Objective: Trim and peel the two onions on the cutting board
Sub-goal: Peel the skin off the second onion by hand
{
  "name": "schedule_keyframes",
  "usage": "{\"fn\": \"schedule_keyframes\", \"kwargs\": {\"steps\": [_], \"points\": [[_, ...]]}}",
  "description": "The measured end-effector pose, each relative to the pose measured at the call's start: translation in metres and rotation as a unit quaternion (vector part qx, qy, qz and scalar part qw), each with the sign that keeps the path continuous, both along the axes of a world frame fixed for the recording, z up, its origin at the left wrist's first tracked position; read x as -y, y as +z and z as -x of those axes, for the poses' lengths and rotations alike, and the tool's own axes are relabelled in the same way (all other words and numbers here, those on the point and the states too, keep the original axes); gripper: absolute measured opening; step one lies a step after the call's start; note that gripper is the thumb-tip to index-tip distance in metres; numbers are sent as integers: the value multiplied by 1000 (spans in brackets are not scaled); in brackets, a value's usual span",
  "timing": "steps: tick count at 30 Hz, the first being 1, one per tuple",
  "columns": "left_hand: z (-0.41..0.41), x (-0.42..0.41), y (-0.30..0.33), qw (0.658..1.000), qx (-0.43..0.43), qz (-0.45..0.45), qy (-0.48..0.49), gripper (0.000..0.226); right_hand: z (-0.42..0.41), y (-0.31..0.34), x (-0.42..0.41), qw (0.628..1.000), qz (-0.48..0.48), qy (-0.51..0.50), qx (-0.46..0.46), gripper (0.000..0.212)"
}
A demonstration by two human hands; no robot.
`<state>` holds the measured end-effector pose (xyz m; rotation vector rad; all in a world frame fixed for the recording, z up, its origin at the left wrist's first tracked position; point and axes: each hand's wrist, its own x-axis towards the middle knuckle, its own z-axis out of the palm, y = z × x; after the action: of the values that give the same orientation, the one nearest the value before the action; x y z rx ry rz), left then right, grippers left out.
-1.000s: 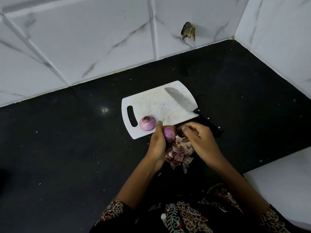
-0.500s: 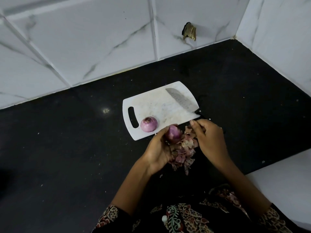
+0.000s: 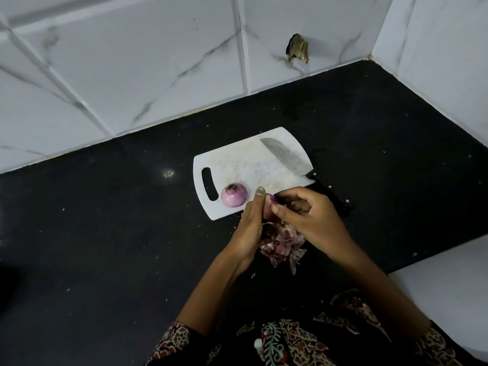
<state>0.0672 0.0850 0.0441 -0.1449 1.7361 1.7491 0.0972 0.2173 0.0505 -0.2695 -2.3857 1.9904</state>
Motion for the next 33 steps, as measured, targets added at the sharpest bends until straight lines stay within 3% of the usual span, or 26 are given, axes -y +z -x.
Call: {"fn": "schedule_keyframes", "kwargs": {"steps": [7,12,17,20,22,29,33], "points": [[-3,0,0,1000,-15,-12,11,57,1,1,-2,999,45,-6,22,22],[-4,-1,-2,998,-31,50,21,64,-2,4,1,999,32,12,18,35],[-4,-3,-4,995,-66,68,-13,75,0,4,0,999,27,-14,23,25],[-3,0,-6,998,-46,43,0,60,1,4,-3,999,39,-13,21,20],[-2,0,-8,999,-12,26,23,62,0,4,-3,998,54,-14,18,19],[5,3,-1,974,126,-167,92,62,1,9,3,994,107,-26,-28,23],[8,-1,-3,963,138,-166,162,54,1,11,2,992,100,-65,-33,24]]}}
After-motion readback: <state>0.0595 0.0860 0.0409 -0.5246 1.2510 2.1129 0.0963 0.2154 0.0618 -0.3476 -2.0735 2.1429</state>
